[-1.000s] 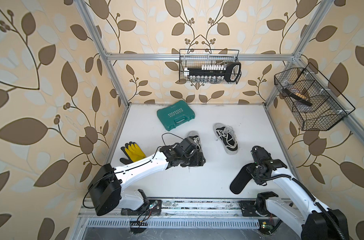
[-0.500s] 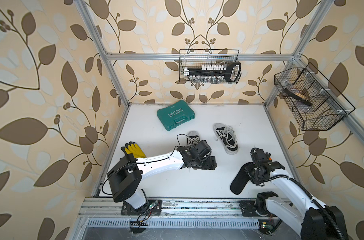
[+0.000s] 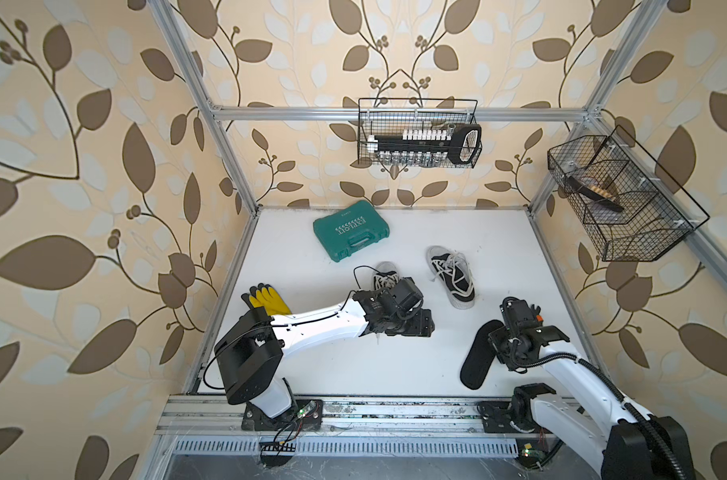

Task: Insert the insole into the shoe
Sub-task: Pick up the insole from the center of the board.

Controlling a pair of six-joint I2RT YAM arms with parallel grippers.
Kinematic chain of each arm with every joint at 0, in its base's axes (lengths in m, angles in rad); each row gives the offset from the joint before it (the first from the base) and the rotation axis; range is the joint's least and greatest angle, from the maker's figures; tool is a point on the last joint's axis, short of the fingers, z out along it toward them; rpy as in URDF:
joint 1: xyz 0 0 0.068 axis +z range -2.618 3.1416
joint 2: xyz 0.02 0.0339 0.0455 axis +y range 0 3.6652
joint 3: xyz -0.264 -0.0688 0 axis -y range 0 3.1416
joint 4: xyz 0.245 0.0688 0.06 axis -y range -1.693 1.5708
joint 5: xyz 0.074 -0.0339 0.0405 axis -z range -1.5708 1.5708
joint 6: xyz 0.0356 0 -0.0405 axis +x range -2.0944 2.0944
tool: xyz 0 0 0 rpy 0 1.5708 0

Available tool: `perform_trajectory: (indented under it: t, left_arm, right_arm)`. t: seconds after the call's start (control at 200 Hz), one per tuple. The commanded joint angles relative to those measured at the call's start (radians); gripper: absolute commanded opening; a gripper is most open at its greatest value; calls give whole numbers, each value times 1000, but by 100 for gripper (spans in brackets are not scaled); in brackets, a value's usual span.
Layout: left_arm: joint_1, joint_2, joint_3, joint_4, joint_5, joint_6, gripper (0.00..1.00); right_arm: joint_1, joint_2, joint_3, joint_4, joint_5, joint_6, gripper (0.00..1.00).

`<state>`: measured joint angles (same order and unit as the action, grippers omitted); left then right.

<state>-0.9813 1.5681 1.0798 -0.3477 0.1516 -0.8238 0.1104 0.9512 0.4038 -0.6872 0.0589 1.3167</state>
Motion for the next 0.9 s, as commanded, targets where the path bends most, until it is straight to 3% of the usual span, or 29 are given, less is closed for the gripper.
perform_trajectory:
  t: [0.0, 0.115, 0.53, 0.895]
  left_arm:
    - [-2, 11, 42, -13, -5, -9, 82]
    - [-2, 22, 58, -11, 9, -7, 83]
    - [11, 31, 86, -9, 27, -6, 83]
    - [214, 6, 85, 162, 254, 11, 83]
  right_arm:
    - [-4, 8, -30, 25, -16, 47, 9]
    - [-4, -43, -38, 19, -9, 48, 1]
    - [-3, -122, -19, 28, -20, -22, 0]
    - [22, -85, 197, 87, -71, -209, 0]
